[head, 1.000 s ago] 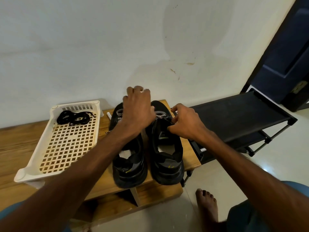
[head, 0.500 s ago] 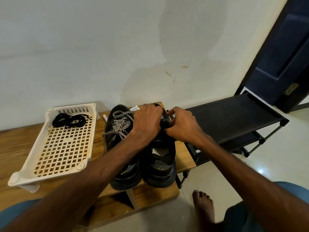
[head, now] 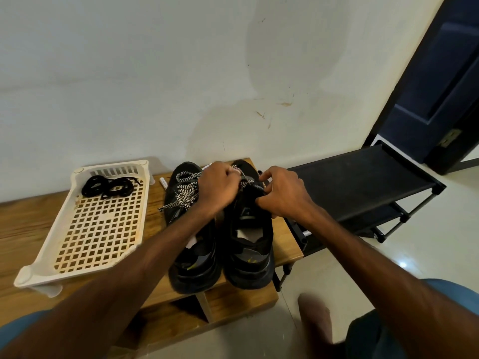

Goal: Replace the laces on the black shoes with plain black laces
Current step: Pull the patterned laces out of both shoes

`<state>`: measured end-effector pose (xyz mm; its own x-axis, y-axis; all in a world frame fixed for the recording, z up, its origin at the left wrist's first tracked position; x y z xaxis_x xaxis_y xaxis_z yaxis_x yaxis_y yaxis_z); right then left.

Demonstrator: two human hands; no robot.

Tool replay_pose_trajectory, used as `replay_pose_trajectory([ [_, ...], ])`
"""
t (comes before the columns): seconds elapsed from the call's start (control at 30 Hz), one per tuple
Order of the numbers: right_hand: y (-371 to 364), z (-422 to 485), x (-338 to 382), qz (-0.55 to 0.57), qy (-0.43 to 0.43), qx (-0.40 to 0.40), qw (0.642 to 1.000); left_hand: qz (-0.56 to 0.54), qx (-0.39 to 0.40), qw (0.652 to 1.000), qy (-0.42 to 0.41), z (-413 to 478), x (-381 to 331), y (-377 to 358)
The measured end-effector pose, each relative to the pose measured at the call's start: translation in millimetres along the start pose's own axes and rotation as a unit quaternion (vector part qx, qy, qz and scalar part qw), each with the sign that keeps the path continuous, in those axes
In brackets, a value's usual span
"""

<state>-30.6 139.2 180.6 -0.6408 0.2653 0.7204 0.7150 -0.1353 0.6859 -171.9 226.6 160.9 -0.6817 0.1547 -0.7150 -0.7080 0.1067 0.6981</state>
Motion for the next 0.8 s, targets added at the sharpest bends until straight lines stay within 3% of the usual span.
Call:
replay_pose_trajectory([
  [0.07, 0, 1, 0, 0.001, -0.001, 0.0, 1.0, -0.169, 0.064, 0.978, 0.102, 4, 14, -7],
  [0.1, -1, 1, 0, 0.001, -0.002, -0.001, 1.0, -0.19, 0.081, 0.972, 0.11, 5, 15, -7],
  [0.23, -2, 0, 1, -0.017, 0.008, 0.003, 1.0, 0.015, 0.072, 0.995, -0.065, 3, -11, 1],
  [0.33, -1, 0, 3, -0.028, 0.009, 0.0, 1.0, 0.224, 0.018, 0.952, -0.208, -10, -31, -4],
  [0.43, -2, -1, 4, -0.033, 0.007, 0.001, 0.999, 0.3, -0.012, 0.926, -0.231, -15, -35, -6],
  [0.6, -2, -2, 3, -0.033, 0.005, -0.002, 0.999, 0.306, -0.053, 0.921, -0.234, -12, -38, 0],
  [0.73, -3, -2, 3, -0.054, 0.005, -0.015, 0.998, 0.226, -0.065, 0.948, -0.216, -7, -41, 14],
  [0.8, -4, 0, 1, -0.054, 0.002, -0.021, 0.998, 0.155, -0.133, 0.962, -0.179, 3, -37, 45],
])
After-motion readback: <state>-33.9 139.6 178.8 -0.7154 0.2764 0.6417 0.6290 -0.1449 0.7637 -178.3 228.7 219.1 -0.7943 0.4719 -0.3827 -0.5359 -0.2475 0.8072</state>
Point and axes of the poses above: each hand's wrist, its own z-axis towards the middle knuckle, its own y-axis out of the back of the hand, x = y × z, the point moved 7 cm from there along z, towards the middle knuckle, and after that the axes turned 10 degrees about z, right-handed, at the moved point
